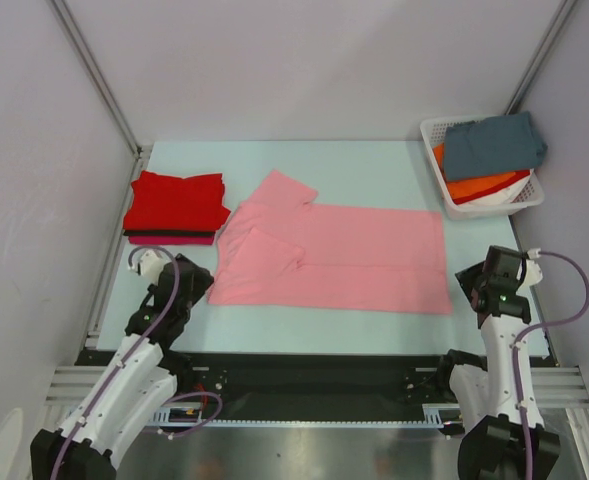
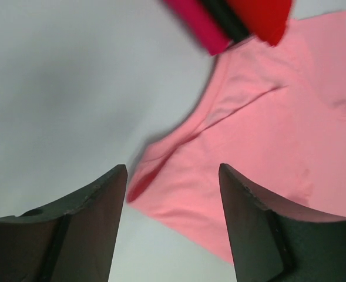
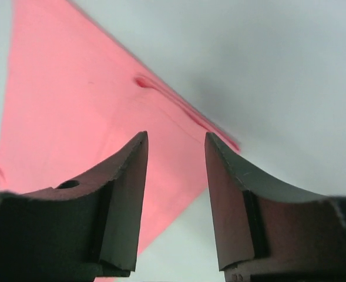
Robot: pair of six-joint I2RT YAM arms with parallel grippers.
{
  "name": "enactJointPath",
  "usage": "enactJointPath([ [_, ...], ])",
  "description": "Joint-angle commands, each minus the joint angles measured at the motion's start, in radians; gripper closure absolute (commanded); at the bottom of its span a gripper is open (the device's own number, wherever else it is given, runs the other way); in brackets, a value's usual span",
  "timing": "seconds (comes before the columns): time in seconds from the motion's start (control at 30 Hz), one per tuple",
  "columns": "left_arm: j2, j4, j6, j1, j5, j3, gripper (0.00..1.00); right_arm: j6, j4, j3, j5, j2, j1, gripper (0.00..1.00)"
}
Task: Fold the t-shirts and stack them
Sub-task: Fold the tshirt
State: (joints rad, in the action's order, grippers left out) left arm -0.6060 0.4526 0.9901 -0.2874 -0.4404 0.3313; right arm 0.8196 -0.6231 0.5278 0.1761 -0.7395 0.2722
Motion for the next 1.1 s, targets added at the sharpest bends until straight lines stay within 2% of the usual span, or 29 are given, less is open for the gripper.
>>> enactJointPath([
  [0.0, -0.027, -0.132, -0.184, 0.007, 0.046, 0.121, 0.3, -0.213, 0.176, 0.081, -0.107, -0.037, -0.043, 0.52],
  [0.1, -0.096, -0.244, -0.298, 0.007, 0.156, 0.189, 0.25, -0.302, 0.264, 0.139, -0.145, -0.124, -0.148, 0.52],
  [0.17, -0.165, -0.332, -0.333, 0.007, 0.218, 0.233, 0.09, -0.332, 0.311, 0.173, -0.104, -0.202, -0.242, 0.52],
  [0.2, -0.191, -0.353, -0.355, 0.007, 0.229, 0.253, 0.03, -0.344, 0.322, 0.19, -0.081, -0.227, -0.269, 0.52],
  [0.23, -0.218, -0.368, -0.366, 0.005, 0.232, 0.274, 0.02, -0.368, 0.333, 0.224, -0.064, -0.254, -0.303, 0.52],
  [0.33, -0.349, -0.449, -0.418, 0.005, 0.265, 0.351, 0.02, -0.401, 0.37, 0.285, -0.026, -0.337, -0.361, 0.53],
  [0.37, -0.424, -0.521, -0.43, 0.005, 0.284, 0.392, 0.02, -0.408, 0.382, 0.299, -0.029, -0.368, -0.373, 0.52],
  [0.47, -0.567, -0.575, -0.473, 0.005, 0.314, 0.516, 0.02, -0.41, 0.405, 0.317, -0.041, -0.386, -0.399, 0.52],
  [0.53, -0.72, -0.595, -0.507, 0.005, 0.322, 0.587, 0.03, -0.416, 0.433, 0.305, -0.058, -0.376, -0.413, 0.52],
  [0.57, -0.779, -0.598, -0.519, 0.005, 0.324, 0.67, 0.04, -0.433, 0.463, 0.285, -0.069, -0.368, -0.418, 0.52],
  [0.63, -0.927, -0.592, -0.545, 0.005, 0.324, 0.757, 0.04, -0.447, 0.488, 0.265, -0.081, -0.334, -0.432, 0.45],
  [0.73, -1.132, -0.537, -0.577, 0.005, 0.351, 1.002, 0.05, -0.453, 0.528, 0.244, -0.118, -0.301, -0.433, 0.35],
  [0.9, -1.429, -0.416, -0.616, 0.007, 0.384, 1.319, 0.08, -0.442, 0.54, 0.219, -0.113, -0.264, -0.436, 0.35],
  [0.93, -1.518, -0.372, -0.619, 0.007, 0.388, 1.419, 0.08, -0.441, 0.546, 0.218, -0.119, -0.255, -0.435, 0.35],
  [1.07, -1.687, -0.304, -0.624, 0.01, 0.407, 1.617, 0.09, -0.435, 0.556, 0.21, -0.121, -0.256, -0.433, 0.35],
])
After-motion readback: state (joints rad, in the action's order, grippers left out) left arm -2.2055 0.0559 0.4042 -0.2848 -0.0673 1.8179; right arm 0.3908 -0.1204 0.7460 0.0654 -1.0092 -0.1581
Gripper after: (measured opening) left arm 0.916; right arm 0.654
